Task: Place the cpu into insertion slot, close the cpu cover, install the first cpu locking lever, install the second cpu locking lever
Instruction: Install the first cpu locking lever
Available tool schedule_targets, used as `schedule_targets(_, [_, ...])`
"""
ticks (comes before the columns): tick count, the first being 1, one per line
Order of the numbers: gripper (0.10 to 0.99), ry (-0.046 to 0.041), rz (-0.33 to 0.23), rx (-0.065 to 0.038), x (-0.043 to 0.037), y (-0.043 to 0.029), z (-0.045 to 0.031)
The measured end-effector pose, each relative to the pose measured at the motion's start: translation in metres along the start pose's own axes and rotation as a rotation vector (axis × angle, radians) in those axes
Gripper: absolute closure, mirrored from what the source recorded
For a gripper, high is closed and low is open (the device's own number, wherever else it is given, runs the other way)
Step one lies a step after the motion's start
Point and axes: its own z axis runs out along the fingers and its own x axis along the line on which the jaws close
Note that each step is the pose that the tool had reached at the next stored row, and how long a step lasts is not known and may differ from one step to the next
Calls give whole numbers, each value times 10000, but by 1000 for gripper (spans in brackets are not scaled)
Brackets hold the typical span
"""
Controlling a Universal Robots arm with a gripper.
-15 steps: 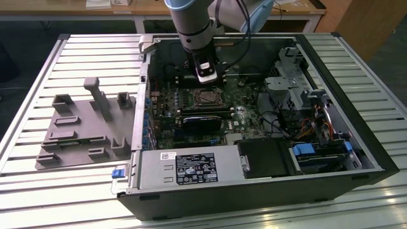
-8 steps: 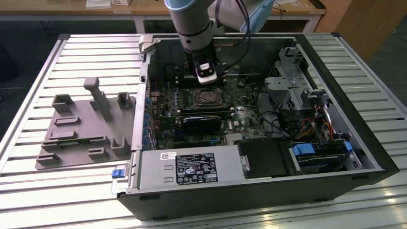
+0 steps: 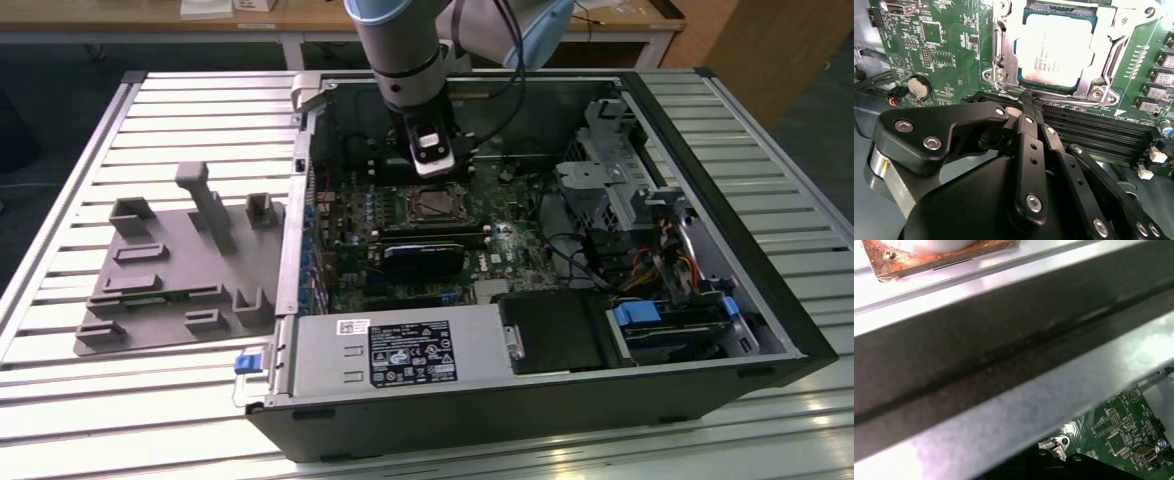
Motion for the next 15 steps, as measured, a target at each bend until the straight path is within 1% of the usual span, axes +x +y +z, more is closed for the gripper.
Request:
schedule_targets(10, [984, -5, 4, 6, 0, -1, 2])
schedule_targets(15, [984, -5, 5, 5, -8, 10, -41])
